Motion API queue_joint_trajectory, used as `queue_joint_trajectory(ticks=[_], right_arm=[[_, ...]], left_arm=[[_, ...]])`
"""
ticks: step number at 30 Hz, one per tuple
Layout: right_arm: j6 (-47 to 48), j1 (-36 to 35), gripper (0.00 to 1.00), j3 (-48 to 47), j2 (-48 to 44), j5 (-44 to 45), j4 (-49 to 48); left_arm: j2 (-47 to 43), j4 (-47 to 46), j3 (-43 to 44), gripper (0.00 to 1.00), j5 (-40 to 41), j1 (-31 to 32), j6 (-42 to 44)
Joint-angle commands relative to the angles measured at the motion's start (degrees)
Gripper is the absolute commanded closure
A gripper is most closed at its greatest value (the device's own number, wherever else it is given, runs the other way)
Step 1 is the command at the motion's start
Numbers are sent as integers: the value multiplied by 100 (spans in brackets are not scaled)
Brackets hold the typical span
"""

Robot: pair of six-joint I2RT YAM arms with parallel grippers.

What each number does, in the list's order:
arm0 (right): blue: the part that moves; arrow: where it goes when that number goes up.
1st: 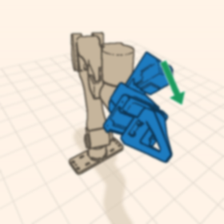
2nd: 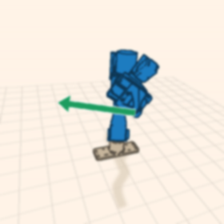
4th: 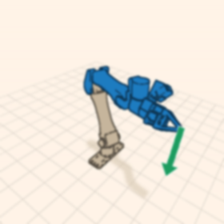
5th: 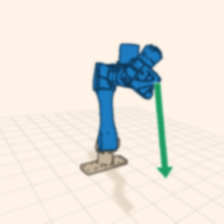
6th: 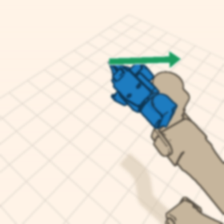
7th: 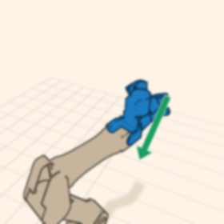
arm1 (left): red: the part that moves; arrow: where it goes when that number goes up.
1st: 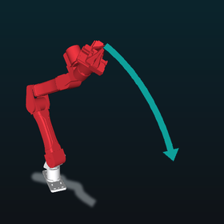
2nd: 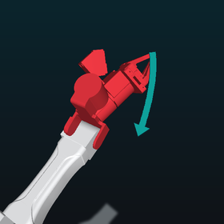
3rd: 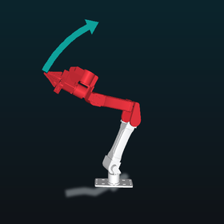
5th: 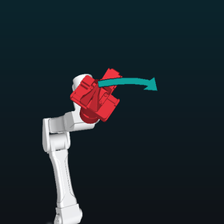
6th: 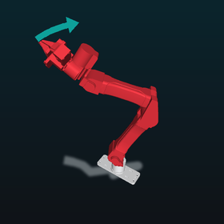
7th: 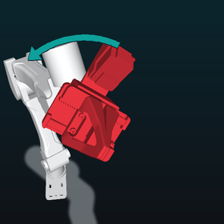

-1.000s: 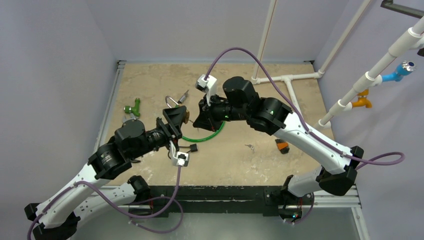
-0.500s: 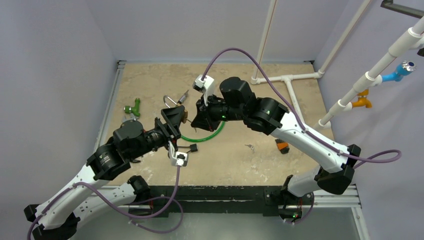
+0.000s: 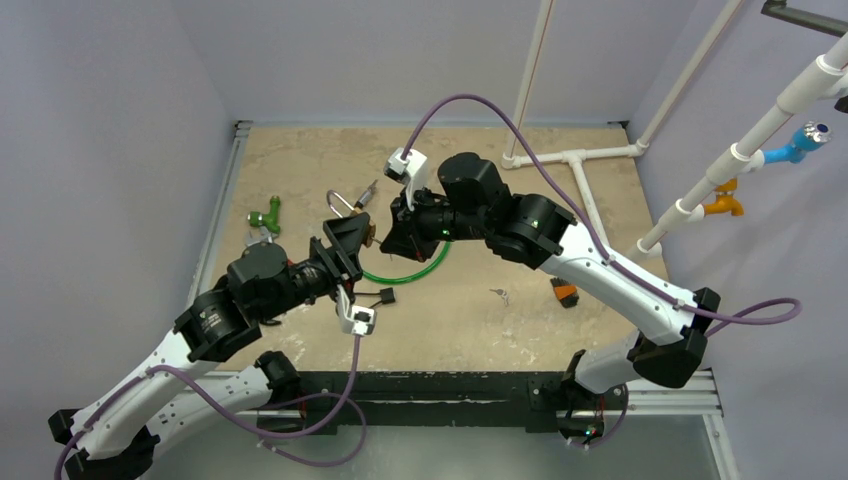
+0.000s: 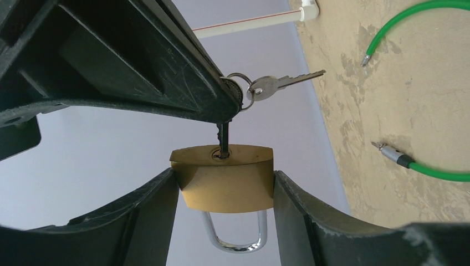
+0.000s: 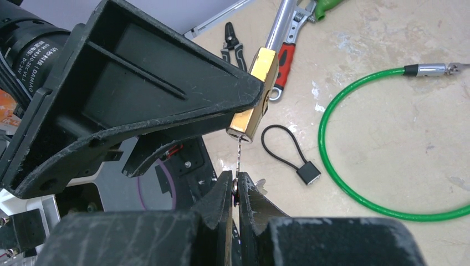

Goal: Unlock with the key
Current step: Unlock the lock.

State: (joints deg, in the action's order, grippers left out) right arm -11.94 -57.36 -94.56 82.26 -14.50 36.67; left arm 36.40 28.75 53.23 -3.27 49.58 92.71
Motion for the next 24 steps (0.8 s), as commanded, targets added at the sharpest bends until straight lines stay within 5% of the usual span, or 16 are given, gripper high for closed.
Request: queue_joint_trajectory(ticks=[1, 24], right_arm=[[-25, -12, 100, -300, 25, 103, -453], [-552, -150, 100, -373, 289, 522, -782]], left_arm=[[-46, -468, 14, 100, -175, 77, 215], [258, -296, -182, 100, 556, 113, 1003]])
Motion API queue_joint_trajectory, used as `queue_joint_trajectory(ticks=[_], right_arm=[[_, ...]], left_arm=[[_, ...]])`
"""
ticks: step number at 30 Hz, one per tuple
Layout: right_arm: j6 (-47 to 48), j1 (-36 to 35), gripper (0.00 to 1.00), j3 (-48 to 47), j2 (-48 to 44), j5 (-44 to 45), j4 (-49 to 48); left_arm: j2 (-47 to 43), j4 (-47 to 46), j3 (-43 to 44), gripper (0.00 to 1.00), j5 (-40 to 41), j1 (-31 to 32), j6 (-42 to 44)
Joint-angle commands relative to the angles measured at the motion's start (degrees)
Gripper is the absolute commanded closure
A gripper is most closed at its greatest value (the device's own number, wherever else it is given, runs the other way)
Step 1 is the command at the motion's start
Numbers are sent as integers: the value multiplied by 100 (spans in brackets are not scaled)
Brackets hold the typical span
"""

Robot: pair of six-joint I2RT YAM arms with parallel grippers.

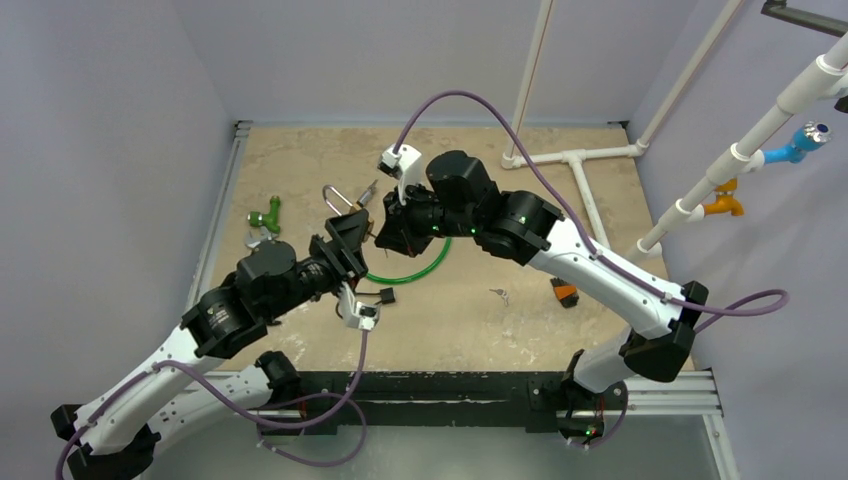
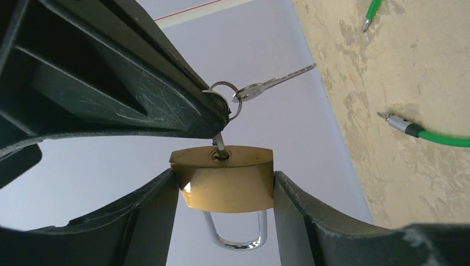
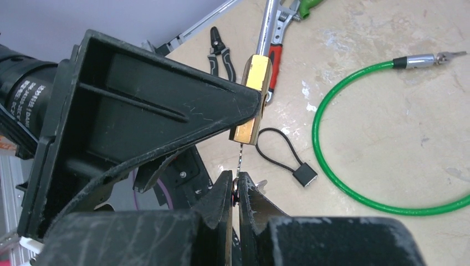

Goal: Unlock with the key
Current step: Unlock the lock.

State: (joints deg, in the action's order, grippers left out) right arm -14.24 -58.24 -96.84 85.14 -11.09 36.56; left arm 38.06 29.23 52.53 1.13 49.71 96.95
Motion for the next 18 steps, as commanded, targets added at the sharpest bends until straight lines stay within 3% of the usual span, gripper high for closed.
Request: queue_joint_trajectory(ticks=[1, 18], right_arm=[[-392, -65, 100, -110, -11, 254, -802], [-797, -111, 100, 465, -130, 303, -1534]], left_arm=[[116, -360, -135, 100, 183, 108, 637], [296, -496, 115, 100, 635, 162, 23]])
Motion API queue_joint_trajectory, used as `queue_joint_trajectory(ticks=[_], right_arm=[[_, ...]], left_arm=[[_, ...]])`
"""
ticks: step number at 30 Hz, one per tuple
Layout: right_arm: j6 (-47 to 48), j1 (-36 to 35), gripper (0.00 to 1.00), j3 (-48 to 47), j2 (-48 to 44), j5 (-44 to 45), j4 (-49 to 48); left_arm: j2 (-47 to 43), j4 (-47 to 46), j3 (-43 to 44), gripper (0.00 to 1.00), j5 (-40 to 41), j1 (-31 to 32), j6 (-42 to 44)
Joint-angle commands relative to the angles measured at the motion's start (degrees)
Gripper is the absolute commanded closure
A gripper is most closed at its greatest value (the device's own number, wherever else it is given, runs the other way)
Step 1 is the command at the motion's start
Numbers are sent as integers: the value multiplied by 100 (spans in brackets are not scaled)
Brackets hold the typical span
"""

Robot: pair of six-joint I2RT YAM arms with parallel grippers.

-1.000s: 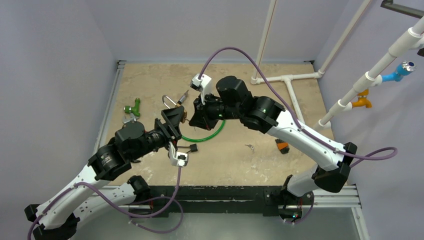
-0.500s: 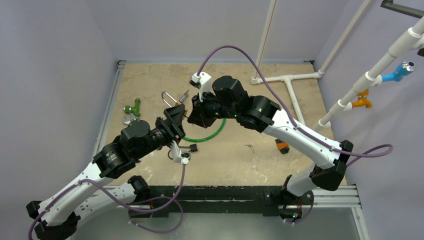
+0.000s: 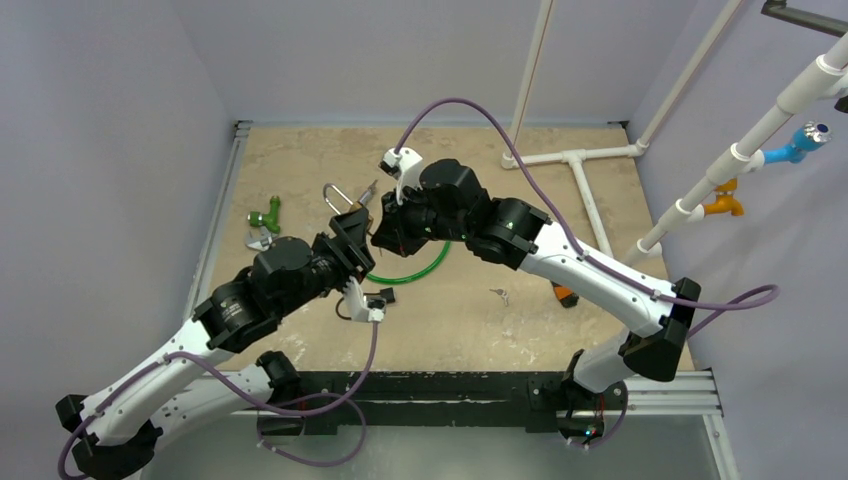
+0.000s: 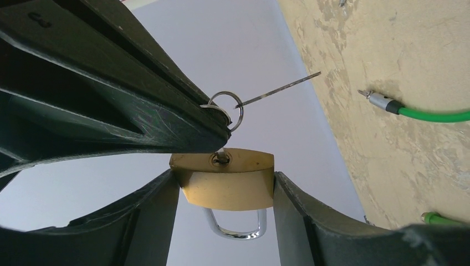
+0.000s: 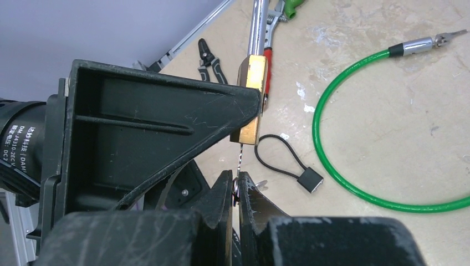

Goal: Unlock with the key
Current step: Unlock the lock.

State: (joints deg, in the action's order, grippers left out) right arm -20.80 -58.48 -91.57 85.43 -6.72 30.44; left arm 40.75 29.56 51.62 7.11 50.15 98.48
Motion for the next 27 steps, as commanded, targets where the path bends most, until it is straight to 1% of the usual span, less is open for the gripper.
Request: queue_joint_trajectory(ticks=[1, 4, 8, 11, 13, 17, 19, 21, 23, 27], right_arm=[[-167, -85, 100, -40, -158, -147, -943], [-220, -93, 100, 97, -164, -176, -1022], [-278, -94, 100, 214, -144, -174, -1146], [-306, -91, 100, 288, -157, -119, -1222], [-297, -94, 100, 239, -162, -21, -1185], [-236, -99, 100, 124, -184, 59, -1205], [-238, -94, 100, 95, -168, 57, -1283], [-205, -98, 100, 46, -107, 348, -1253], [-255, -102, 100, 9, -6, 440, -1261], [-355, -111, 100, 403, -153, 571, -1705]], left_arm=[[60, -538, 261, 100, 88, 124, -206], [161, -589, 419, 100, 295, 163, -415], [171, -770, 394, 100, 477, 206, -488], [134, -601, 414, 100, 521, 299, -558], [67, -503, 399, 100, 511, 408, -590], [-31, -595, 305, 100, 514, 653, -533], [17, -660, 316, 100, 586, 764, -485], [114, -748, 400, 100, 647, 822, -491], [205, -824, 518, 100, 699, 891, -504], [285, -921, 661, 100, 689, 974, -517]])
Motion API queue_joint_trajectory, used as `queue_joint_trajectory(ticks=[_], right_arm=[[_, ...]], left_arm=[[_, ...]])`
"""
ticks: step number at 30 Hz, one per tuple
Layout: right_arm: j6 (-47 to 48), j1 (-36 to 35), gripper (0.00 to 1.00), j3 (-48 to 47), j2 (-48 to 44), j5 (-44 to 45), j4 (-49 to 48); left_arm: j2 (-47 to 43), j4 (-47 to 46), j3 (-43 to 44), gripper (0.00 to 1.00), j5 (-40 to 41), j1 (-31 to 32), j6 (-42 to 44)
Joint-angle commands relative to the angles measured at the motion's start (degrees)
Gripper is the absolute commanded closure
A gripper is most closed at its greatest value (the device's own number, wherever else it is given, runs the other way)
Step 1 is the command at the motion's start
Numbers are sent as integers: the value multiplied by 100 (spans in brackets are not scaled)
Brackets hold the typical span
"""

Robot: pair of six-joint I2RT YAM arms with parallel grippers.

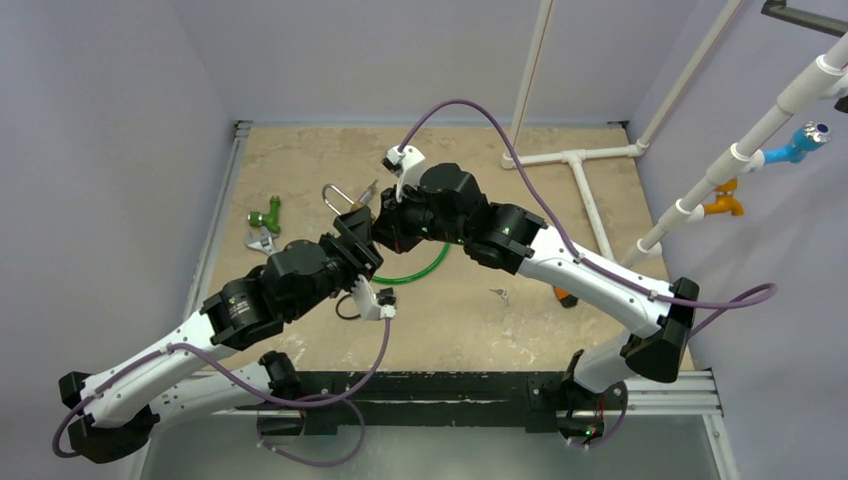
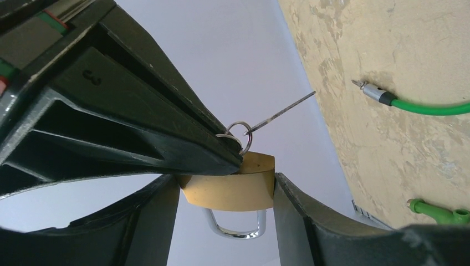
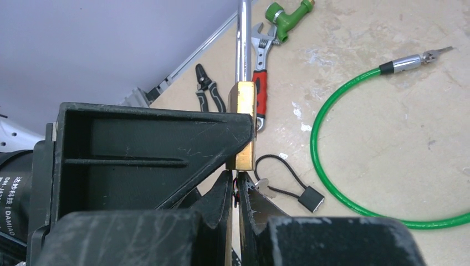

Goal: Unlock with the key
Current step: Unlock the lock.

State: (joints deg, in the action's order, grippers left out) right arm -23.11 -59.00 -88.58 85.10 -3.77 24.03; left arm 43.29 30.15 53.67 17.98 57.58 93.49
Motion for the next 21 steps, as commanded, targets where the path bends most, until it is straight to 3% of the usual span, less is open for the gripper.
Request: queue_joint_trajectory(ticks=[1, 5, 7, 11, 14, 17, 21], right_arm=[[-120, -63, 100, 150, -151, 346, -1087], [-63, -60, 99, 343, -332, 521, -1120], [-52, -59, 89, 522, -492, 570, -1208], [-46, -58, 60, 804, -833, 699, -1374], [-61, -59, 27, 948, -997, 760, -1470], [-76, -59, 21, 962, -1013, 665, -1486], [-144, -66, 26, 1092, -1028, 515, -1790]], left_arm=[[32, -992, 478, 100, -407, 246, -50], [-21, -1128, 431, 100, -418, 267, -69], [-49, -1220, 382, 100, -402, 262, -91], [-129, -1240, 292, 100, -321, 254, -103], [-175, -1252, 229, 100, -285, 247, -76], [-210, -1286, 191, 100, -268, 228, -43], [-228, -1344, 170, 100, -278, 218, -17]])
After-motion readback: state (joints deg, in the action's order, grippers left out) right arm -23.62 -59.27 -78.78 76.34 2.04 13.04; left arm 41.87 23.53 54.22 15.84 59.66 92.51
